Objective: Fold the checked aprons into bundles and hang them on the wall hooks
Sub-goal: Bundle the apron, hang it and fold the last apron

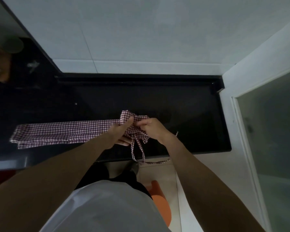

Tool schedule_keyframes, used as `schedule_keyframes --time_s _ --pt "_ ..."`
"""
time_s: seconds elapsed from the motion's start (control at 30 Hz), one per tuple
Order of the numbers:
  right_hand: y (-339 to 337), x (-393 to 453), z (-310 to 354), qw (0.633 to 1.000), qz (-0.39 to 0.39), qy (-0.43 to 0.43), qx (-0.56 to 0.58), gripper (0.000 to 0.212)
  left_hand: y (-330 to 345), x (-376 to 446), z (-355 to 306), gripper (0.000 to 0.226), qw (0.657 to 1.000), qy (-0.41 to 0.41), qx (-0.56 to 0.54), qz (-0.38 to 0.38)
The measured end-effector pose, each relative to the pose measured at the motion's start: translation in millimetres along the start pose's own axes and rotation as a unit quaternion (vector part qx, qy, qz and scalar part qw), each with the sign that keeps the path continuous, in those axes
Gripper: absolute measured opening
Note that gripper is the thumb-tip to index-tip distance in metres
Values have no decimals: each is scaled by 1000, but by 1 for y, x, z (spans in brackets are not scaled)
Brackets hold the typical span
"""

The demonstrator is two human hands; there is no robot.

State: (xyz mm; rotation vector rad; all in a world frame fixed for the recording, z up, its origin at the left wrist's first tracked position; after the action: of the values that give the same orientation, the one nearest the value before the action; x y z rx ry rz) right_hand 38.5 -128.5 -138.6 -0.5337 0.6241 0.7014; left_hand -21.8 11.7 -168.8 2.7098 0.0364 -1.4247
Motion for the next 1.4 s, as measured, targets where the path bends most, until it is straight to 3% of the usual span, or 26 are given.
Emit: schedule_keyframes --time_s 0.07,0.17,0.27,0.33,0.4,0.43,0.53,0.6,0.67,0.8,0.9,0.93,1.03,1.13,1.27,1.4 --pt "2 4 0 999 -2 -6 -52 28 -16 3 -1 50 990 33 82 -106" --pt "3 4 -3 996 -49 -33 -69 22 -29 2 -5 47 960 35 243 -132" --pt "-3 3 -19 978 -198 -34 -50 37 -41 0 -12 58 887 21 431 -162" --pt "-1 5 -32 979 -201 31 14 50 -45 -3 -19 75 825 56 513 -229" --pt "7 7 -35 983 -164 70 42 32 -40 -7 -25 82 770 138 565 -264" --pt "10 8 -34 985 -153 72 40 27 -35 -7 -26 81 758 170 578 -251" --pt "26 9 -30 987 -129 73 65 36 -31 1 -21 77 783 156 572 -188" --pt "36 8 -26 986 -106 60 117 30 -30 5 -19 78 776 133 593 -168" --pt "36 6 -17 988 -74 38 132 38 -31 6 -22 79 784 114 595 -136" --pt "8 -5 0 992 -35 14 123 57 -30 5 -27 74 852 137 503 -39" --pt "-32 -24 15 978 -110 -22 176 60 -21 -5 -41 72 933 145 329 26" --pt "-42 -28 17 967 -135 -31 215 64 -15 -9 -49 74 946 147 285 51" --pt "-64 -42 22 933 -172 -50 312 84 13 -21 -82 76 942 203 252 92" --pt "-84 -56 29 939 -160 -68 297 99 36 -32 -106 66 946 225 194 128" --pt "-117 -84 41 947 -171 -105 250 85 62 -48 -126 72 949 207 46 235" --pt "-151 -132 84 921 -320 -199 96 65 87 -71 -151 57 935 225 2 276"
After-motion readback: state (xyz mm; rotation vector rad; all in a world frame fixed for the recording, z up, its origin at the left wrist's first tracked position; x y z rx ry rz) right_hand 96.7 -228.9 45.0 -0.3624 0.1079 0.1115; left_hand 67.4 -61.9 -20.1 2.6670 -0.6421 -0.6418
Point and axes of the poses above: each hand's wrist, its own x-axis towards the middle knuckle, its own y-axis out of the palm, z = x × y, the point moved 5 cm from there along x, towards the middle knuckle, and after that the axes turned 1 degree about -x, right-handed, at the moved point
